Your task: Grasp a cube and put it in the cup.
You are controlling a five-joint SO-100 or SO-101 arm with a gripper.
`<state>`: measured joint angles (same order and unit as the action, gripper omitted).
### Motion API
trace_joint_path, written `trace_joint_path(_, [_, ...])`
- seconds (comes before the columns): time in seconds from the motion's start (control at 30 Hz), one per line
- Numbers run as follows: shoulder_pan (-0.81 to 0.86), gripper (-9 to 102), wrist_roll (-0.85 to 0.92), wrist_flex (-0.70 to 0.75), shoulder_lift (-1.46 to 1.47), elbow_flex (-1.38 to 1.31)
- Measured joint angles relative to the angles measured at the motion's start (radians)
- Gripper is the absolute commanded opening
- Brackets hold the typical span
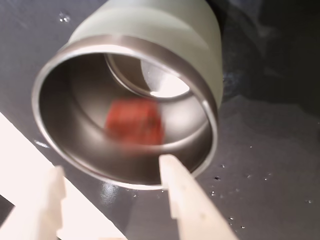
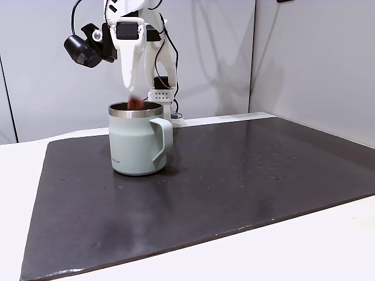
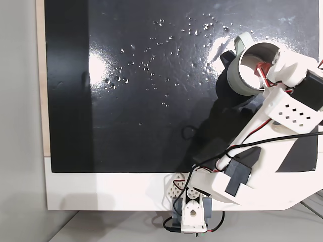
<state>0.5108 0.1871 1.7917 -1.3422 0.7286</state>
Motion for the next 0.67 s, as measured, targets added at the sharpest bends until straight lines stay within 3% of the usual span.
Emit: trace_joint_path(0.67, [-0.011, 23, 0.000, 0.000, 0.000, 0.018])
